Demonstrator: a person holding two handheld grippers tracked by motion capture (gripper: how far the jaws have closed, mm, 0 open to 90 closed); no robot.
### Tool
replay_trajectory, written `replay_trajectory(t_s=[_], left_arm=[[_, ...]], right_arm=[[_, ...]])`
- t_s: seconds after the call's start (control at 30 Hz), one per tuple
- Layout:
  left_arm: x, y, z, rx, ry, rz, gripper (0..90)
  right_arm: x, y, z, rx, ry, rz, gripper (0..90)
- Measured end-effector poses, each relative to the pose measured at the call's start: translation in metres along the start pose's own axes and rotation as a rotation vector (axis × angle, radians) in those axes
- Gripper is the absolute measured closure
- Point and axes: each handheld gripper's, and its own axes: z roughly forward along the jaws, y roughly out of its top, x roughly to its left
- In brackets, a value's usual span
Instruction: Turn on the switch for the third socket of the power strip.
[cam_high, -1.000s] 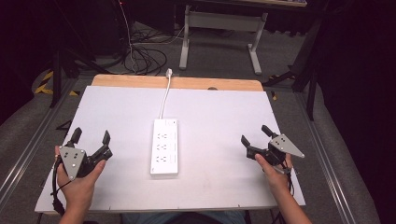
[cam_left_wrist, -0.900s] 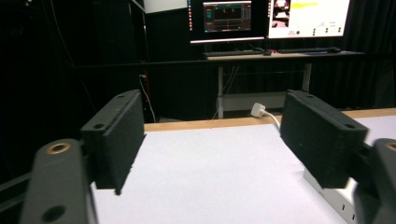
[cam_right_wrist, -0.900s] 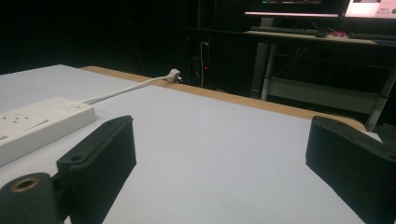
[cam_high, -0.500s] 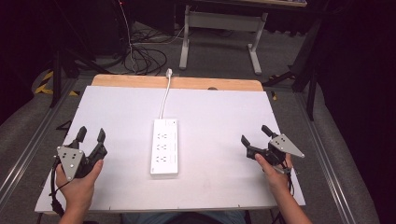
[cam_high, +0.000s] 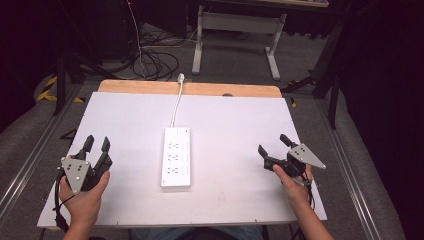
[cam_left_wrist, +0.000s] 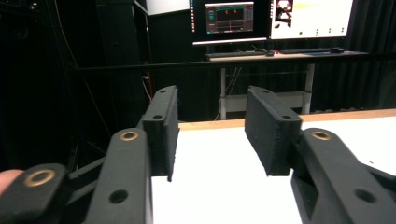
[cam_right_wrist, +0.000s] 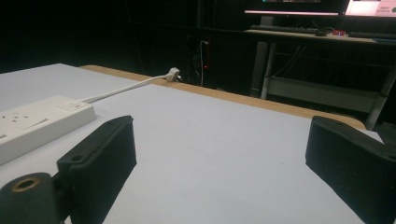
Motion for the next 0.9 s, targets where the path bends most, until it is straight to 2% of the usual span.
replay_trajectory(t_s=[0.47, 0.9], left_arm=[[0.0010, 0.0003, -0.0008, 0.013, -0.021, 0.016, 76.0], [0.0017, 0.0003, -0.0005, 0.020, -0.030, 0.022, 86.2]], right_arm=[[0.0000, -0.0003, 0.0002, 0.003, 0.002, 0.004, 9.3], [0.0002, -0.0004, 0.0003, 0.006, 0.007, 0.005, 9.5]])
